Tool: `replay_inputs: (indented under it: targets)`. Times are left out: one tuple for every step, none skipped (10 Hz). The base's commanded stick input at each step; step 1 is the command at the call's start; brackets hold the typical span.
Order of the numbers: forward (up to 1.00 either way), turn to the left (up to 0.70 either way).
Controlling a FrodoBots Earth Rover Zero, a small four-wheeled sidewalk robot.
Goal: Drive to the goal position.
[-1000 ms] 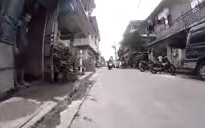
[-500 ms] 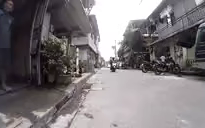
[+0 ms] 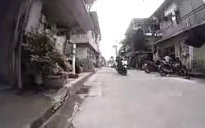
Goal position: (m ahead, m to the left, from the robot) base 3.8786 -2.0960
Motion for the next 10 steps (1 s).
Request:
replay_inputs:
  targets:
    - [1.00, 0.00]
    - [1.00, 0.00]
    - [1.00, 0.00]
    - [1.00, 0.00]
    - [1.00, 0.00]
    - [1.00, 0.00]
    - [1.00, 0.00]
    - [1.00, 0.00]
    - [1.00, 0.00]
    - [1.00, 0.00]
